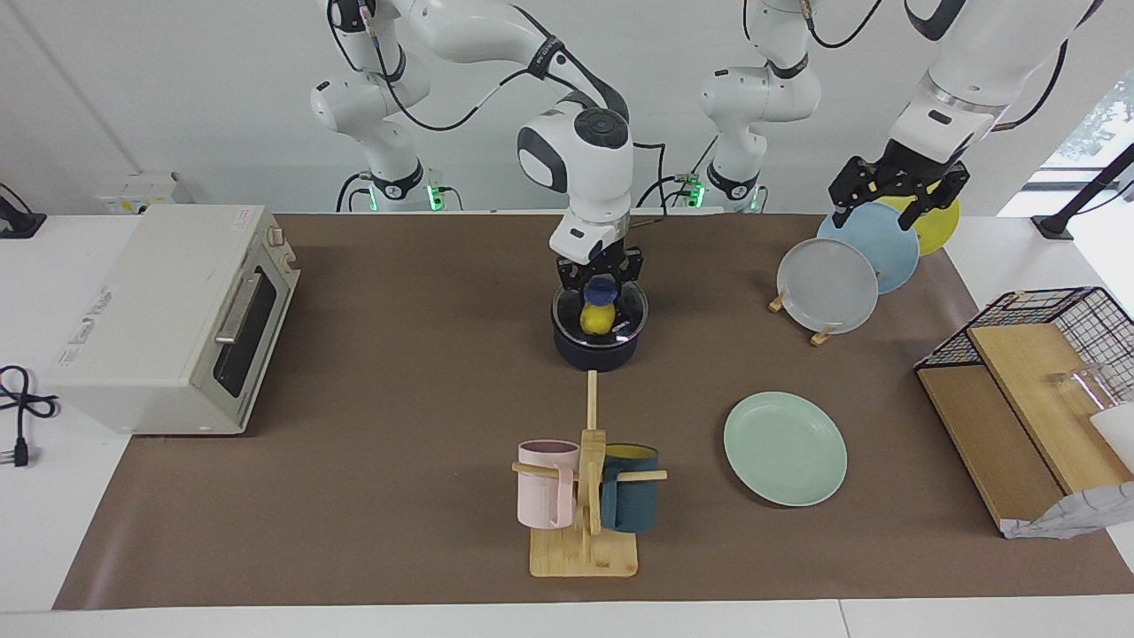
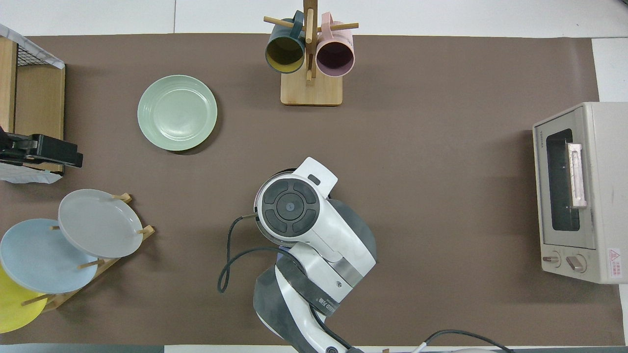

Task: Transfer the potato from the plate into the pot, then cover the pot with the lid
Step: 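Lower the glass lid onto the saucepan with the right gripper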

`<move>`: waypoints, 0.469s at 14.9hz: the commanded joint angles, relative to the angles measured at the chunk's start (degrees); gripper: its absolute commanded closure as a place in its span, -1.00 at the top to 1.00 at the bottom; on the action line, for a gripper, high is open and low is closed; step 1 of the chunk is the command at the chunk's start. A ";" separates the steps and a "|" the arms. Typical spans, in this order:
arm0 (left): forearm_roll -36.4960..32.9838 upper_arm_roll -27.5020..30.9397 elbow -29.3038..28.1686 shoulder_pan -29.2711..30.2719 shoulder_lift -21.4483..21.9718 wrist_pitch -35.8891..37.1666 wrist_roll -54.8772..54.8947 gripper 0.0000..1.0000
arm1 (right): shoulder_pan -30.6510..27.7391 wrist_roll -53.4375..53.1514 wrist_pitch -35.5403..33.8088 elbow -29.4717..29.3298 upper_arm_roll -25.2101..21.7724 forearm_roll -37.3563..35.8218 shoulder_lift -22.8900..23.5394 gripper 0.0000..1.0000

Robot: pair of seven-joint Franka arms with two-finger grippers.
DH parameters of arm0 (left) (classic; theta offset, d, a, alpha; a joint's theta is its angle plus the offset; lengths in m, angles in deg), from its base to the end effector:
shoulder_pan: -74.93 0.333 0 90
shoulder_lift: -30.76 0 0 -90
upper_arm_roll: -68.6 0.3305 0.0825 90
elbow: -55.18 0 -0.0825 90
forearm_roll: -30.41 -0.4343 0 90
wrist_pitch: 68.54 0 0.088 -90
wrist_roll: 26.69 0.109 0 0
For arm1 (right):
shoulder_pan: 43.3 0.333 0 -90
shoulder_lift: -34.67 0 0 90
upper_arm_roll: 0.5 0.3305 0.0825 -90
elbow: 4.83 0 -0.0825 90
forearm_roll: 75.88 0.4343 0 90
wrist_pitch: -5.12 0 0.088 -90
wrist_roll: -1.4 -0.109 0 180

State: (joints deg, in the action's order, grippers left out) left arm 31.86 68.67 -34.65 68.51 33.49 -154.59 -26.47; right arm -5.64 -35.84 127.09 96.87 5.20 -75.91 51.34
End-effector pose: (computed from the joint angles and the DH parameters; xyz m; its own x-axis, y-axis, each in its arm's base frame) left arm 0.5783 -0.0673 0.6609 0.9931 -0.1161 -0.0182 -0.1157 -0.9930 0.0254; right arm 0.5046 0.4703 0.3898 0.9943 0.1007 0.0341 0.1027 -0.9928 -0.0611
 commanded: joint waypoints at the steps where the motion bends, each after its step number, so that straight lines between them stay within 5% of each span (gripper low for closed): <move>1: -1.01 -0.25 -1.32 1.13 1.05 -0.95 0.66 1.00 | 0.04 -1.09 1.44 3.06 0.01 0.12 -1.81 -1.00; 7: -0.92 -0.60 -1.58 2.10 0.26 -3.95 0.40 1.00 | 0.13 -0.82 2.31 3.15 0.01 -3.92 -1.90 -1.00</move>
State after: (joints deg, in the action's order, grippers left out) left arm 31.81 68.69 -35.38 69.33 33.26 -157.27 -26.47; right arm -5.55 -35.85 127.51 97.61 5.18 -78.30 50.92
